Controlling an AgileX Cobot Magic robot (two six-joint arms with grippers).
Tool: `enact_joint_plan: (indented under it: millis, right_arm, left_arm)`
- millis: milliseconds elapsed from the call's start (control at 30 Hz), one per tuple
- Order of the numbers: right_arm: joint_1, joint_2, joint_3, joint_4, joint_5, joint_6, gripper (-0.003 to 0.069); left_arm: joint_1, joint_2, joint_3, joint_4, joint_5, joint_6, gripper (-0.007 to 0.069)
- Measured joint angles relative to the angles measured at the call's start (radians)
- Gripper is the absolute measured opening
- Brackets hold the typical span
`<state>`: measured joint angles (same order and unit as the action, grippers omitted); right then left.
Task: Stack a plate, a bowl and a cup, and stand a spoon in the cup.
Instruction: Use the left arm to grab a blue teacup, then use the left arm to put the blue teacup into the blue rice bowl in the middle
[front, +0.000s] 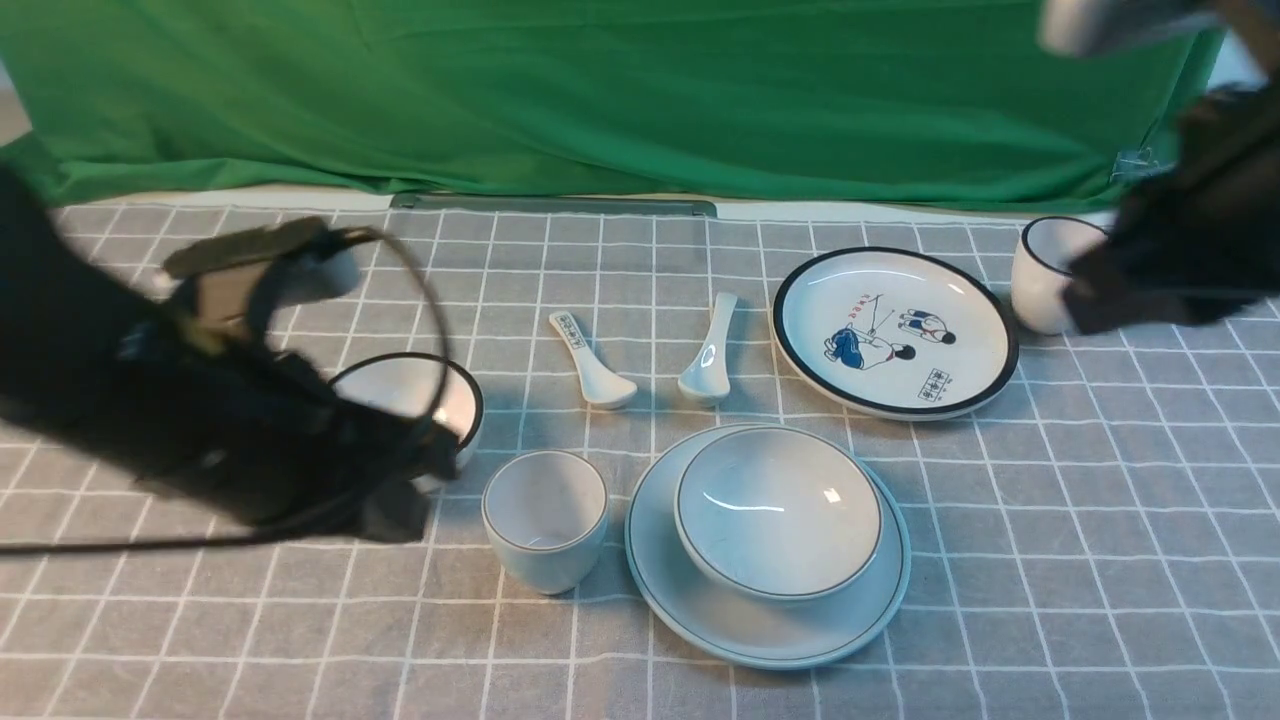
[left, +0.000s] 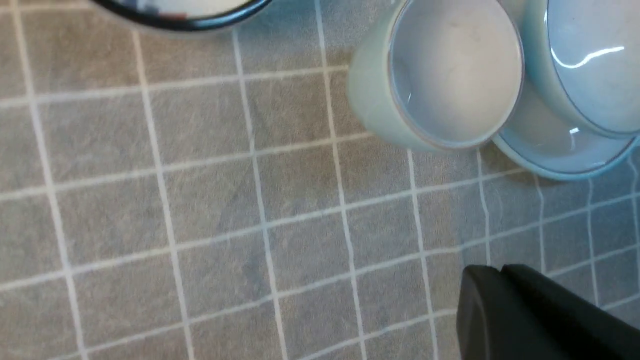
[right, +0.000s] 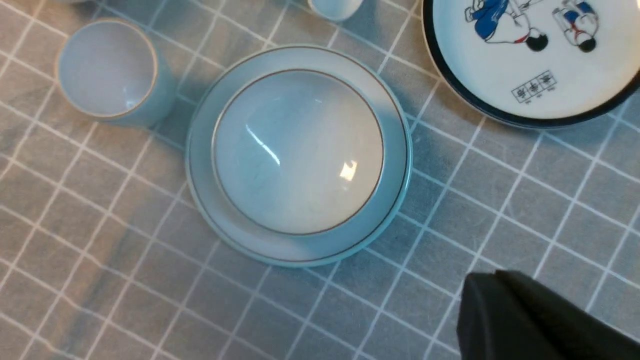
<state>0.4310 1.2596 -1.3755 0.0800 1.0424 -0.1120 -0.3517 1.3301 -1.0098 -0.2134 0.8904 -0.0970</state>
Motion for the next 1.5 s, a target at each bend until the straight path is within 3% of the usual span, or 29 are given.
enact_joint_plan:
  millis: [167,267,367,433,500,633,800,933,1033,1133,1200,1300,1500]
  right_arm:
    - [0.0,-0.16,0.147,-0.001,-0.044,0.017,0.0023]
    - [0.0,-0.249,0.247,-0.001,-0.06,0.032,0.0024]
    - [0.0,-0.293,0.299,-0.001,-0.061,0.044,0.0024]
    - [0.0,-0.296,0.304,-0.001,-0.062,0.045,0.0024]
    - [0.0,-0.3,0.305,-0.001,-0.069,0.048,0.0025]
    - [0.0,-0.3,0.306,-0.001,-0.082,0.05,0.0027]
    - [0.0,-0.301,0.306,-0.001,-0.086,0.051,0.0034]
    - [0.0,-0.301,0.306,-0.001,-0.086,0.051,0.0036]
    - [0.0,-0.301,0.306,-0.001,-0.088,0.051,0.0043]
    - [0.0,-0.301,0.306,-0.001,-0.093,0.051,0.0045]
    - [0.0,-0.301,0.306,-0.001,-0.094,0.051,0.0045]
    - [0.0,-0.301,0.306,-0.001,-0.094,0.051,0.0045]
    - [0.0,-0.301,0.307,-0.001,-0.095,0.051,0.0052]
  left_arm:
    - [-0.028,0.144,-0.141,0.064,0.005,-0.042,0.0028]
    - [-0.03,0.235,-0.216,0.102,0.025,-0.045,0.0095]
    - [-0.03,0.31,-0.254,0.124,0.028,-0.045,0.0229]
    - [-0.03,0.326,-0.258,0.126,0.025,-0.045,0.027]
    - [-0.041,0.371,-0.26,0.126,0.021,-0.045,0.0382]
    - [-0.062,0.413,-0.26,0.128,0.007,-0.044,0.0454]
    - [-0.07,0.46,-0.26,0.134,-0.028,-0.062,0.0474]
    - [-0.07,0.481,-0.261,0.136,-0.054,-0.066,0.046]
    - [-0.07,0.498,-0.261,0.134,-0.063,-0.102,0.0393]
    - [-0.07,0.498,-0.264,0.135,-0.054,-0.139,0.0144]
    - [-0.07,0.487,-0.269,0.137,-0.045,-0.138,0.0068]
    - [-0.07,0.454,-0.296,0.137,-0.041,-0.135,0.0031]
    - [-0.122,0.406,-0.432,0.14,-0.031,-0.135,0.0029]
